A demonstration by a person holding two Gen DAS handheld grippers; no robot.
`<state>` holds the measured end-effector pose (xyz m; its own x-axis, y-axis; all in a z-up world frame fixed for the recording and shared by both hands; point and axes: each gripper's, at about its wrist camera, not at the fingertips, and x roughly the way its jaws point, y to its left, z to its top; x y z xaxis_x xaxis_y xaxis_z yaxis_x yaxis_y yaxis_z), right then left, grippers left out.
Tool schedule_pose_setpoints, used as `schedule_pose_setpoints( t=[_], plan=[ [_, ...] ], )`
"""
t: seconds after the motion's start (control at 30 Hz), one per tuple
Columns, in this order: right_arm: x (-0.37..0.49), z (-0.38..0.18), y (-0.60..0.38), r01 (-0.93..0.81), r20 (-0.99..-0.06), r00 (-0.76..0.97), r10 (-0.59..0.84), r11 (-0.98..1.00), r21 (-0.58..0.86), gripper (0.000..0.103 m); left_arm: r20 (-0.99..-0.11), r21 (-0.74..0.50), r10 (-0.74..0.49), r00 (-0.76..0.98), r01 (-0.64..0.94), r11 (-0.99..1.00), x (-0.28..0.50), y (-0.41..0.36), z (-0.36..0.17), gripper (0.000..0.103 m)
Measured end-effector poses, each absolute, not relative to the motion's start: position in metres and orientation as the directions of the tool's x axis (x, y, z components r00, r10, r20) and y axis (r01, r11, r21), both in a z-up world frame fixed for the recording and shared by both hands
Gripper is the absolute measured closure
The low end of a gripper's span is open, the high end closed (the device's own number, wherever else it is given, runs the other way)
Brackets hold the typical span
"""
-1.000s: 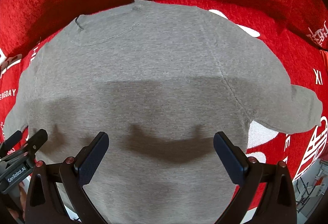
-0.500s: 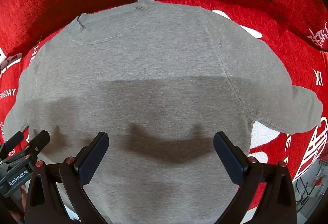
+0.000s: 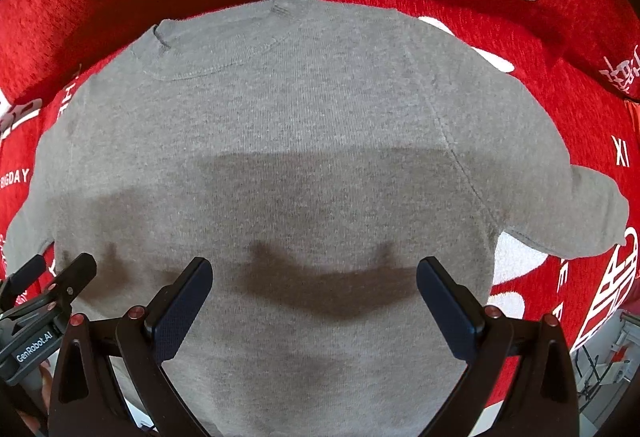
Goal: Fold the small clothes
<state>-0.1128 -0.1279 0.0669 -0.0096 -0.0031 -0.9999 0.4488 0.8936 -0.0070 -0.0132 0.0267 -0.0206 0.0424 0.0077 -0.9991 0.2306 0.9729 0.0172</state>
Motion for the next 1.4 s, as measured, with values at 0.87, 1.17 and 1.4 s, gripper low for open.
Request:
schedule_pose_setpoints(
  t=[0.87, 1.17, 1.4],
  plan=[
    [-0.101, 0.089, -0.081, 0.319, -0.992, 0.050, 0.116, 0.939, 0.126, 0.001, -0.981, -0.188, -0.190, 0.049, 0.048, 0.981, -0.007, 0.117, -0.021, 0.000],
    [-0.091, 0.072, -0.004, 0.183, -0.988, -0.017, 0.152, 0.972, 0.147, 0.001, -0.973, -0.198, -0.157, 0.168, -0.263, 0.944, -0.010, 0.287, -0.042, 0.000],
    [-0.087, 0.064, 0.035, 0.124, -0.987, -0.017, 0.163, 0.979, 0.159, 0.001, -0.914, -0.401, -0.342, 0.218, -0.365, 0.840, -0.003, 0.350, -0.076, 0.000]
  ],
)
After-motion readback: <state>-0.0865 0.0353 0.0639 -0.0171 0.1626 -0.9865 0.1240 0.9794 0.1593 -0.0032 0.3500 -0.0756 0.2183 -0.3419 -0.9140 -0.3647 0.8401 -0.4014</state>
